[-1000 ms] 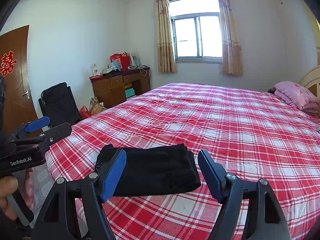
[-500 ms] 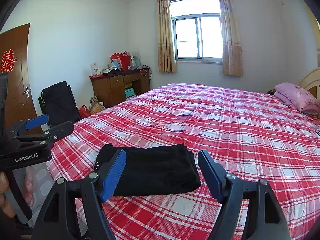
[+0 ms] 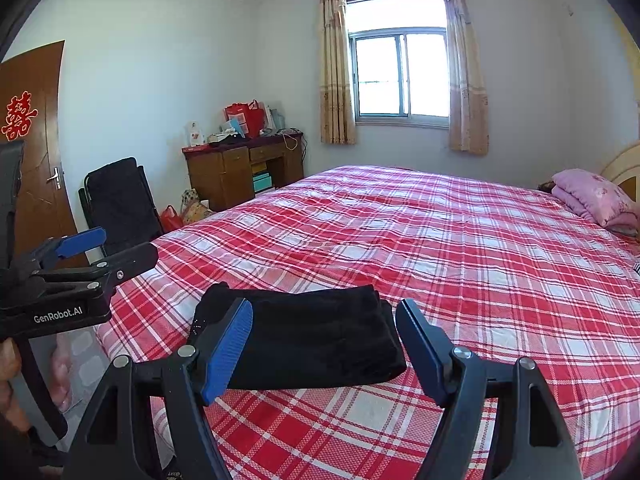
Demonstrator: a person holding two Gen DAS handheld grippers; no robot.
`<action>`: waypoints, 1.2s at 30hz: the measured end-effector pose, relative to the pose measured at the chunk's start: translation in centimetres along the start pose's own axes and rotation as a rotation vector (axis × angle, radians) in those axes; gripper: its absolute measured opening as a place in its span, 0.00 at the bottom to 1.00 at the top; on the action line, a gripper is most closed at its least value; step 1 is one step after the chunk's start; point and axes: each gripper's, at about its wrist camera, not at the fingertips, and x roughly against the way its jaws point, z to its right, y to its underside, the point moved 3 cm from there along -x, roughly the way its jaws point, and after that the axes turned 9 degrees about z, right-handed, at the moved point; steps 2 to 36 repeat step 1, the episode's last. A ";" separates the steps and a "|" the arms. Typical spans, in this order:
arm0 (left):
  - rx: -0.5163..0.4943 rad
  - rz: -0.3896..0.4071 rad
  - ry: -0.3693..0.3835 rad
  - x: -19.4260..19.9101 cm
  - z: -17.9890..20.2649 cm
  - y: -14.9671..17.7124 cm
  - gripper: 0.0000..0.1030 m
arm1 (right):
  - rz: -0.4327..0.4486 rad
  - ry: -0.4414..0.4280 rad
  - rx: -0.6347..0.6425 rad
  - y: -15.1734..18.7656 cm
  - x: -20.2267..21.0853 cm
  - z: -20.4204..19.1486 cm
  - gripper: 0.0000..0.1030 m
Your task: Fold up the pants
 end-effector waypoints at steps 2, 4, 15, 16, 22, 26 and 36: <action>0.001 0.001 0.001 0.0 0.0 0.0 1.00 | 0.000 0.000 -0.001 0.0 0.0 0.0 0.73; 0.001 0.001 0.001 0.0 0.0 0.0 1.00 | 0.000 0.000 -0.001 0.0 0.0 0.0 0.73; 0.001 0.001 0.001 0.0 0.0 0.0 1.00 | 0.000 0.000 -0.001 0.0 0.0 0.0 0.73; 0.001 0.001 0.001 0.0 0.0 0.0 1.00 | 0.000 0.000 -0.001 0.0 0.0 0.0 0.73; 0.001 0.001 0.001 0.0 0.0 0.0 1.00 | 0.000 0.000 -0.001 0.0 0.0 0.0 0.73; 0.001 0.001 0.001 0.0 0.0 0.0 1.00 | 0.000 0.000 -0.001 0.0 0.0 0.0 0.73; 0.001 0.001 0.001 0.0 0.0 0.0 1.00 | 0.000 0.000 -0.001 0.0 0.0 0.0 0.73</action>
